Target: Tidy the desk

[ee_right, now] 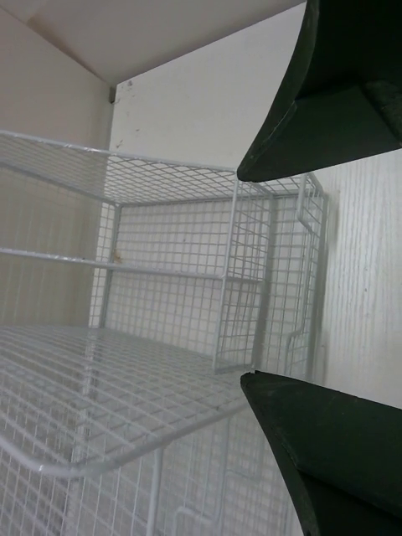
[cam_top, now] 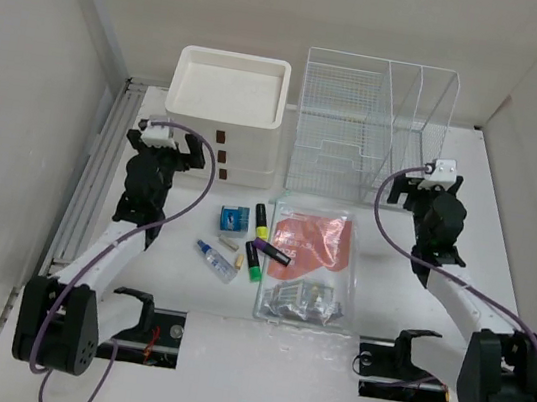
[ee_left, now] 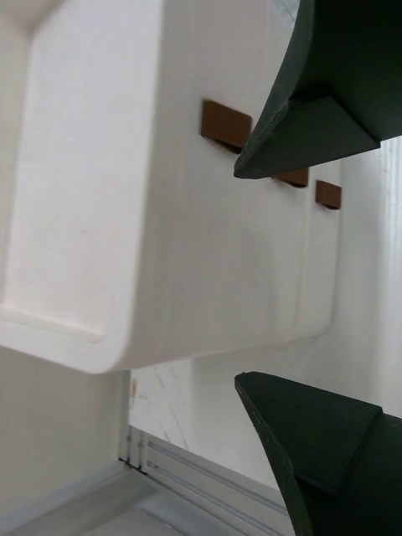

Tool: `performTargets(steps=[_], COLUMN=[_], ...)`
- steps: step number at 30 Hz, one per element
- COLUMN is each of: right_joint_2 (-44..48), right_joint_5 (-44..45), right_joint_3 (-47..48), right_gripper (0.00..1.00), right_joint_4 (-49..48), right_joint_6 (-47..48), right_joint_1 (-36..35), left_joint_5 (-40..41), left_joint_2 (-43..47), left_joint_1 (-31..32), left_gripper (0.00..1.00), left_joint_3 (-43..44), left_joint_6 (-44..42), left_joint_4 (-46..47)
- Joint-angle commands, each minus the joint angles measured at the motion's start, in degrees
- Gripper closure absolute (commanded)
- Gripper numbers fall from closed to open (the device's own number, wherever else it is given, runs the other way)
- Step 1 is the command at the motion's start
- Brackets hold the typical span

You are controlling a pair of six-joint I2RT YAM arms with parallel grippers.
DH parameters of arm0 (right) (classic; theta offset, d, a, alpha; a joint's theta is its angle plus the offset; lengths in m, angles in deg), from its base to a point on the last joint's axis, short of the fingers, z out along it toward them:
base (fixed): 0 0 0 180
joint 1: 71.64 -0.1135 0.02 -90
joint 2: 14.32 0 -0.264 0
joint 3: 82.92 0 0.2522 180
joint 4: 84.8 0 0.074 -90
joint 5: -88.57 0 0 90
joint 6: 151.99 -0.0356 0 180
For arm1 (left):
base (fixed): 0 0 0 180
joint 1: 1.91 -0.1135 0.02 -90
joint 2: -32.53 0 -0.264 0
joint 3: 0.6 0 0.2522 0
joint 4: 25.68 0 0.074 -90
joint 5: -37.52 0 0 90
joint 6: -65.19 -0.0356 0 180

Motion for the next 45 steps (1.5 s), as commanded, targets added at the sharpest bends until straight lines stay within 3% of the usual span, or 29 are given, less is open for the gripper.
performTargets(steps=[1,4,5,7,12,14,17,18,20,22,24,25,28,33,38,45], right_joint_2=[3.81,6.98,7.59,8.82,11.46,12.08,17.93,17.97,20.33,22.19,22.19,20.54,15.45,2.35,-8.2,-14.98], right_joint_5=[-6.0,-16.36,-19.44,-23.95,-29.31,-33.69,-36.34,-36.34,-36.34,-36.34,-35.74,-35.73,-35.55,-44.4,-48.74,-51.29], right_joint_3=[5.27,12.62,14.84,19.5,22.77,22.78,20.94,20.93,18.75,17.16,14.79,13.73,12.05,11.0,11.0,9.77], right_gripper=[0.0,0.0,0.0,0.0,0.0,0.0,0.65,0.65,0.31,0.23,0.07,0.05,0.05,0.08,0.09,0.12], right_joint_4=[6.84,18.45,27.36,35.58,41.94,42.91,47.54,47.58,47.58,47.58,45.31,44.17,41.7,42.22,41.7,40.56], right_joint_6=[3.55,7.71,9.63,7.65,6.49,6.49,2.82,2.8,2.27,0.61,-2.98,-4.48,-6.25,-6.78,-7.4,-7.4], right_joint_1=[0.0,0.62,0.62,0.62,0.62,1.14,1.93,1.93,1.93,1.93,2.46,2.46,5.0,9.83,10.37,10.37], left_joint_5=[-2.18,-2.72,-2.72,-3.33,-3.85,-7.53,-15.95,-16.94,-15.82,-14.59,-13.71,-13.01,-13.78,-19.14,-24.15,-24.86], left_joint_2=[6.1,10.41,13.74,19.1,24.84,26.16,32.45,32.49,34.68,37.67,38.2,38.2,34.97,28.37,25.2,25.81], left_joint_1=[0.05,0.05,0.05,0.05,0.05,0.05,0.05,0.05,0.05,0.05,0.05,0.05,0.05,0.05,0.05,0.05], left_gripper=[0.0,0.0,0.0,0.0,0.0,0.0,0.0,0.0,0.0,0.0,0.02,0.02,0.05,0.01,0.01,0.01], left_joint_3=[7.59,9.79,9.81,9.81,12.0,12.62,9.92,9.89,7.89,7.17,6.64,7.34,9.54,13.49,14.55,13.94], left_joint_6=[1.32,3.07,4.82,7.8,17.21,19.15,20.21,20.21,21.87,22.41,21.71,21.71,21.01,17.24,15.2,15.2], left_joint_4=[-6.52,-9.07,-9.08,-10.65,-19.61,-23.56,-24.89,-24.9,-25.51,-25.52,-27.52,-29.02,-34.47,-40.18,-40.11,-39.58])
